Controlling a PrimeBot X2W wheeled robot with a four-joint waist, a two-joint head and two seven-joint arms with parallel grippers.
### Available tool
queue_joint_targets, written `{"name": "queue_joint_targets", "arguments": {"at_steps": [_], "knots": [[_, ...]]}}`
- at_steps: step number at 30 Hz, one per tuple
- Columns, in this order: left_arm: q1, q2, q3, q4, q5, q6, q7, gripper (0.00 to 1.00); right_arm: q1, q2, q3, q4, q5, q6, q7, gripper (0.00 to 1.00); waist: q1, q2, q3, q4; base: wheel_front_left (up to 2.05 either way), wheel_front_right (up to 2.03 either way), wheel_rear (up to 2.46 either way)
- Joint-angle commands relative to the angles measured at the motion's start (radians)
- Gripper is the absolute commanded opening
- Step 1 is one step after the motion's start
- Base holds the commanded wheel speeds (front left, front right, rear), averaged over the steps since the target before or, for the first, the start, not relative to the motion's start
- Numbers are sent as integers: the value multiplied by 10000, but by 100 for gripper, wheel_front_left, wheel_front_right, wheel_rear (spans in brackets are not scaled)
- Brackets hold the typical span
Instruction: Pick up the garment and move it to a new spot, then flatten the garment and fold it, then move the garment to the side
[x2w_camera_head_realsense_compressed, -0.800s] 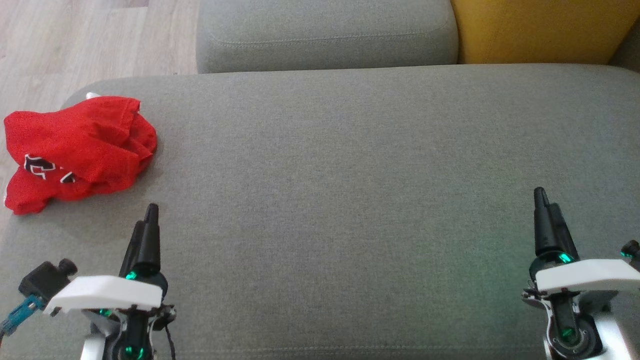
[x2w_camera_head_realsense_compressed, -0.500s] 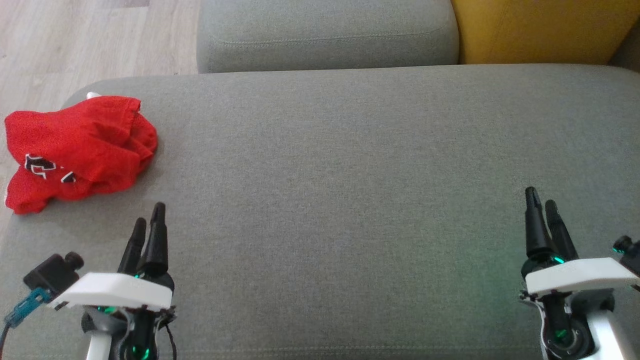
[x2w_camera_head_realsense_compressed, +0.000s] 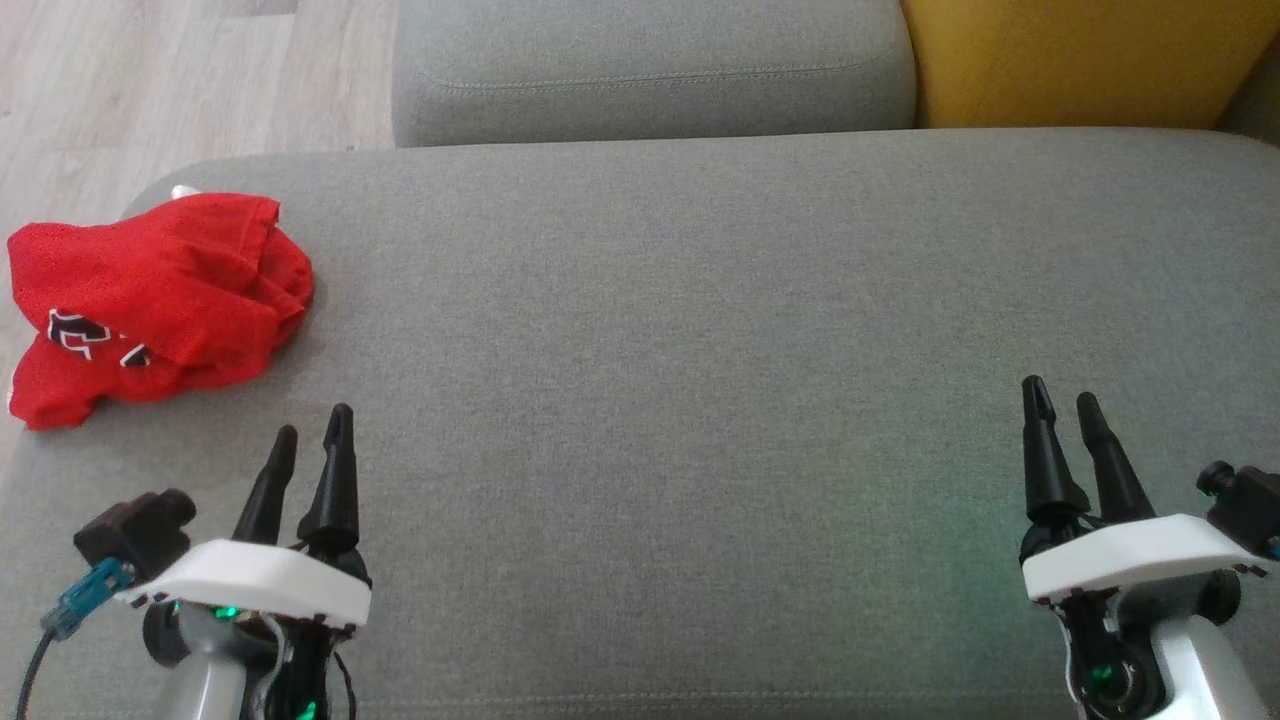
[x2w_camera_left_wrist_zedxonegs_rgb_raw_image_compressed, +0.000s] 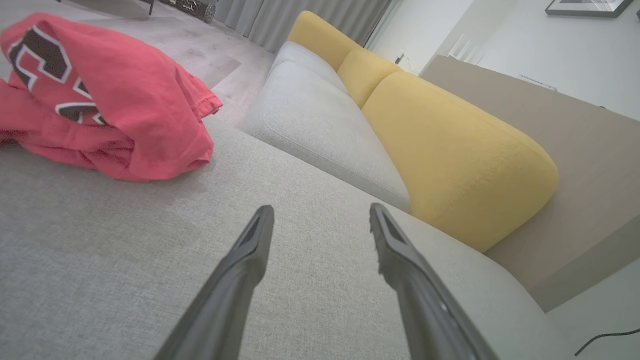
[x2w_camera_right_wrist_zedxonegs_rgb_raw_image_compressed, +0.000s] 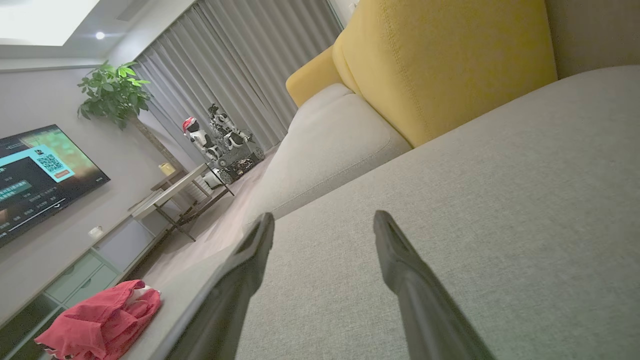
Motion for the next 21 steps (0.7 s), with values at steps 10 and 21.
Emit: {"name": "queue_joint_targets", "arguments": {"at_steps": [10,21], "knots": [[-443,444,-141,-409,1492,266,-418,100,-380,-102,196,-348,-1542,-5,-273,100,0,0,-22,-32,0,0,0],[-488,649,-372,-311,2804,544,-744,100,-280,-69,278,-407,-3104,-6,-475,100,0,0,-49,-49,0,0,0]]}}
